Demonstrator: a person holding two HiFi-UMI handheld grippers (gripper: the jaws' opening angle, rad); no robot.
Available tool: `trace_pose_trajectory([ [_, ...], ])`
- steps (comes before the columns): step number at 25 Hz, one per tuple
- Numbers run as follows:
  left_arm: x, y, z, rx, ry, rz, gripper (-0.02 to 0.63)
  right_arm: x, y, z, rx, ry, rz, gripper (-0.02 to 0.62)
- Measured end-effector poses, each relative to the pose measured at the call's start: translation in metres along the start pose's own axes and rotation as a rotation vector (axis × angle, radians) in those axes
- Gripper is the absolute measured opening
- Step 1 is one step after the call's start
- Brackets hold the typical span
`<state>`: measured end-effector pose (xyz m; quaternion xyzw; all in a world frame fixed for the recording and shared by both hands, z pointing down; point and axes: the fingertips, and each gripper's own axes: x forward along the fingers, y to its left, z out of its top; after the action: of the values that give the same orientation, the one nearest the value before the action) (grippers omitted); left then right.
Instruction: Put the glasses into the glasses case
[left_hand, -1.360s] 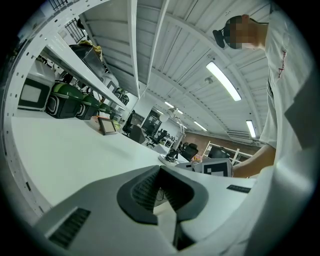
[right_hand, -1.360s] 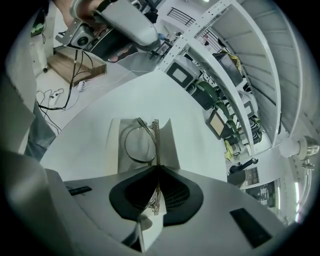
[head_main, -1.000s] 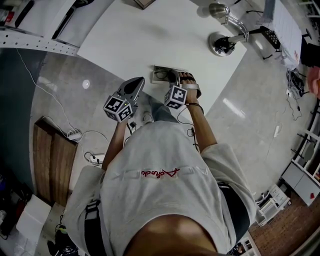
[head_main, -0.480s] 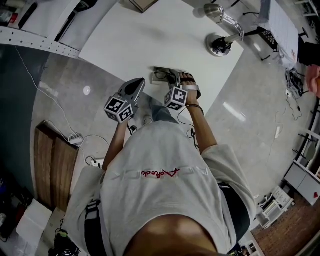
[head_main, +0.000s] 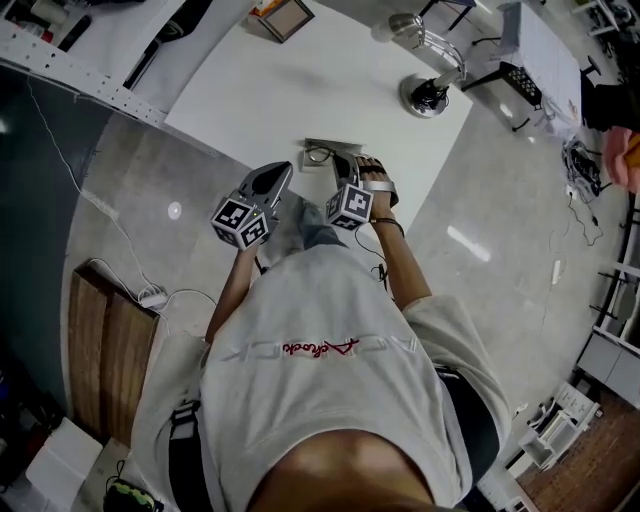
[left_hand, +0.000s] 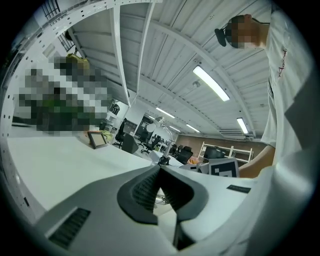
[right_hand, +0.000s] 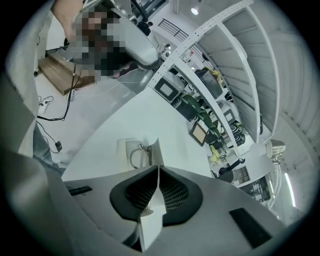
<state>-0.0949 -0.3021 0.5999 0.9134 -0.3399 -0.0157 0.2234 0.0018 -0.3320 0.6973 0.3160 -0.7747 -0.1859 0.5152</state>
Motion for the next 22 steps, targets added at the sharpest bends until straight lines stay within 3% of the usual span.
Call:
trace_pose_trajectory([
  [7, -0.015, -0.025, 0.008, 0.045, -0.026, -0.029, 0.008, -0.033, 0.005, 0.018, 0.058, -0.042, -0.042, 0.008],
  [9, -0.021, -0.033, 0.009, 0.056, -0.03, -0.036, 0.008, -0.045, 0.007, 0.022, 0.121, -0.064, -0.051, 0.008],
  [16, -0.033, -0.056, 0.011, 0.097, -0.04, -0.059, 0.008, -0.086, -0.002, 0.033, 0.623, -0.225, -0.066, 0.008],
  [20, -0.042, -0.073, 0.013, 0.12, -0.042, -0.072, 0.008, -0.118, -0.016, 0.04, 1.042, -0.466, -0.017, 0.006],
  [22, -0.049, -0.082, 0.011, 0.128, -0.039, -0.076, 0.009, -0.139, -0.022, 0.046, 1.173, -0.603, 0.005, 0.008],
])
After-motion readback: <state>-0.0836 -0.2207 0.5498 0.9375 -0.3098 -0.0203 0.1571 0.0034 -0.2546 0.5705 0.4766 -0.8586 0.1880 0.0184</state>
